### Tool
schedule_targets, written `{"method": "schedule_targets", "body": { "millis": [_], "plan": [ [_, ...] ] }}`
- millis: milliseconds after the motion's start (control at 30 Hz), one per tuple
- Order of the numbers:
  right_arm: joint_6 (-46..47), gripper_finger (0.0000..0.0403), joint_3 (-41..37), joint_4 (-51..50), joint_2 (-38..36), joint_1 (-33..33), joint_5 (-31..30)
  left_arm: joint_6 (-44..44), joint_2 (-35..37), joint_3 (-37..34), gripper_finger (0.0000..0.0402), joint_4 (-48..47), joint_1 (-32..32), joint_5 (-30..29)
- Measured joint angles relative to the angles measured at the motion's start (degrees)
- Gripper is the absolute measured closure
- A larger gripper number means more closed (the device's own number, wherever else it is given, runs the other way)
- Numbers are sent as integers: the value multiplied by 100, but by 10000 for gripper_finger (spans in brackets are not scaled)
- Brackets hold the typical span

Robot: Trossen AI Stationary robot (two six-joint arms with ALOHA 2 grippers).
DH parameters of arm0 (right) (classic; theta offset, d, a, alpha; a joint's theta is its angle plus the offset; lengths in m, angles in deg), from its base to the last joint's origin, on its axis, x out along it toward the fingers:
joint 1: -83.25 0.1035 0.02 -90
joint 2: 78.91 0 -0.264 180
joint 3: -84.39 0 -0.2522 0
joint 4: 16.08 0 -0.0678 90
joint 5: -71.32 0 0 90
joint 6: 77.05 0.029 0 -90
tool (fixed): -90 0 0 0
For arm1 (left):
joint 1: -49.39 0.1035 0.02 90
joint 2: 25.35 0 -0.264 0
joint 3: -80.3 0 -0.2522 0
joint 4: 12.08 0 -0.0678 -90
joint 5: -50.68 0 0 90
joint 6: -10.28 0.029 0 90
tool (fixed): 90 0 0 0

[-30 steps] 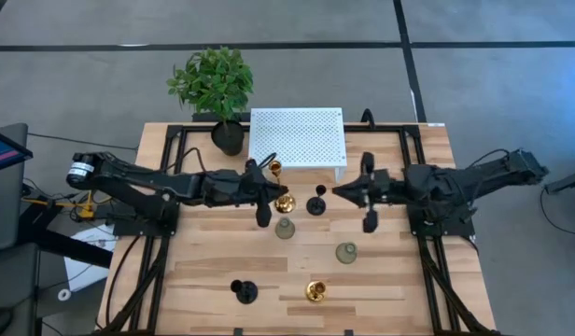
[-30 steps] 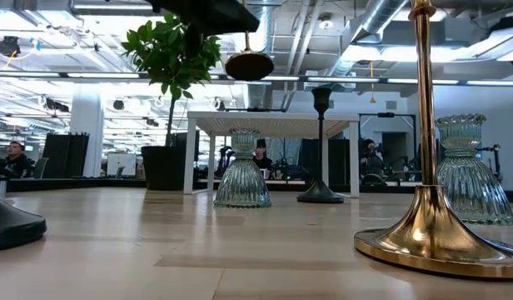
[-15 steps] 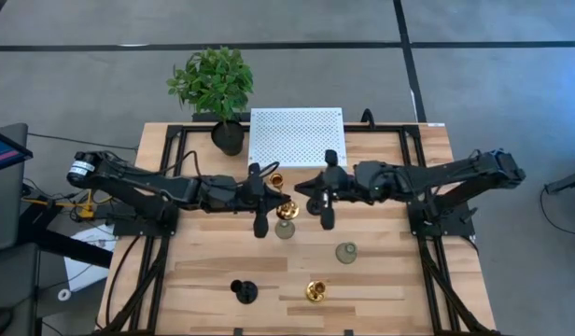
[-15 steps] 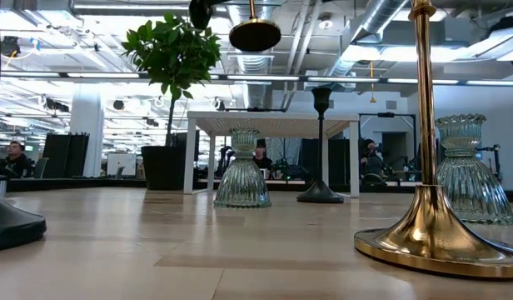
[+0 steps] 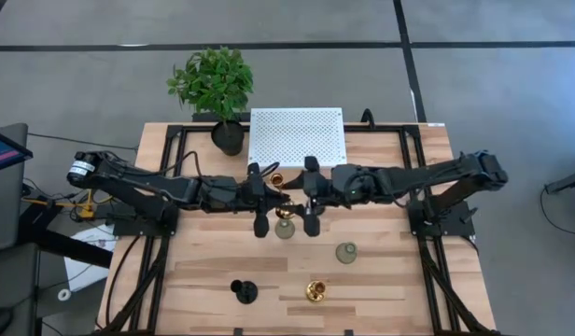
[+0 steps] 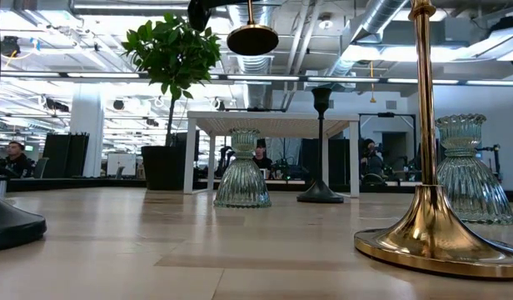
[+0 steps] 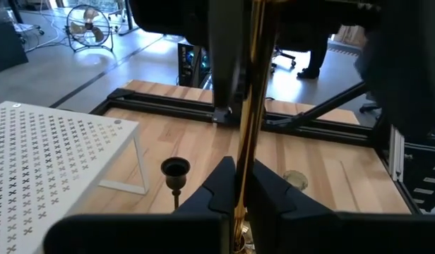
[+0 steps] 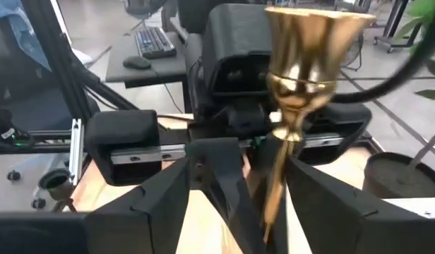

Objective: Pick & Place candle stick holders
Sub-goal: Put the top gold candle holder on the shelf

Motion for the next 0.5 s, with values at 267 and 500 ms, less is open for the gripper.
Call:
{"method": "schedule_targets", "body": {
  "millis": [267,500],
  "plan": [
    [-42,267,89,16,40,-112,-4,0,1,0,387,2,0,0],
    [-61,385,89,27,23,-120,38,14,0,0,387,2,-4,26]
  ]
}}
